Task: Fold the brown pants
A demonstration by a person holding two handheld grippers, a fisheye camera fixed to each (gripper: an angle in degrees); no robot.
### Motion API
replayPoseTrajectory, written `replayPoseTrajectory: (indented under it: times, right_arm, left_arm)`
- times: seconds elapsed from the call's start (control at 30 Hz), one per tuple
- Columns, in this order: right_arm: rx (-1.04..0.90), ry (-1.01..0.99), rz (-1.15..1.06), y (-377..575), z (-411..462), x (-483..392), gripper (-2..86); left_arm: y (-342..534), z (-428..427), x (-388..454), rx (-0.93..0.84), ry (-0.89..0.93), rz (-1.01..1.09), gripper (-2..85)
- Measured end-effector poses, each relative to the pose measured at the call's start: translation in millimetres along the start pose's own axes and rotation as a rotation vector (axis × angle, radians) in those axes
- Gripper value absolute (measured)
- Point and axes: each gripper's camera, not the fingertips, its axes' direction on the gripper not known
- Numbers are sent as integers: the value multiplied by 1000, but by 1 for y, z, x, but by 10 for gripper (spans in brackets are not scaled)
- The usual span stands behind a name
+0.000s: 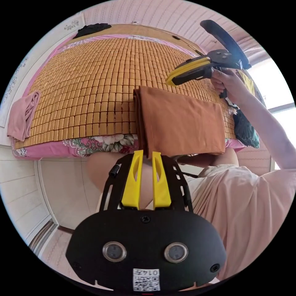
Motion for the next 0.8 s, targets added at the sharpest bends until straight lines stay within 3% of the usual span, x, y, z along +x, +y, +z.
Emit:
replayPoseTrajectory:
  times: [0.2,0.37,0.5,0.63,0.8]
  right_arm:
    - [30,182,153,131,9,21,-7]
    - [-127,88,341,210,57,41,-7]
    - [-158,139,312,183,75,35,-8]
    - [-150,179,253,127,78,36,-9]
    - [-269,223,219,85,122,39,-6]
  left_arm:
    - [19,14,52,81,-13,210,21]
    - [3,83,132,-2,81,484,-8]
    - [-8,154,212,-82,35,723,-9]
    - [-3,207,267,-158,-140,873,-10]
    - [7,247,271,-133,-147,861,-10]
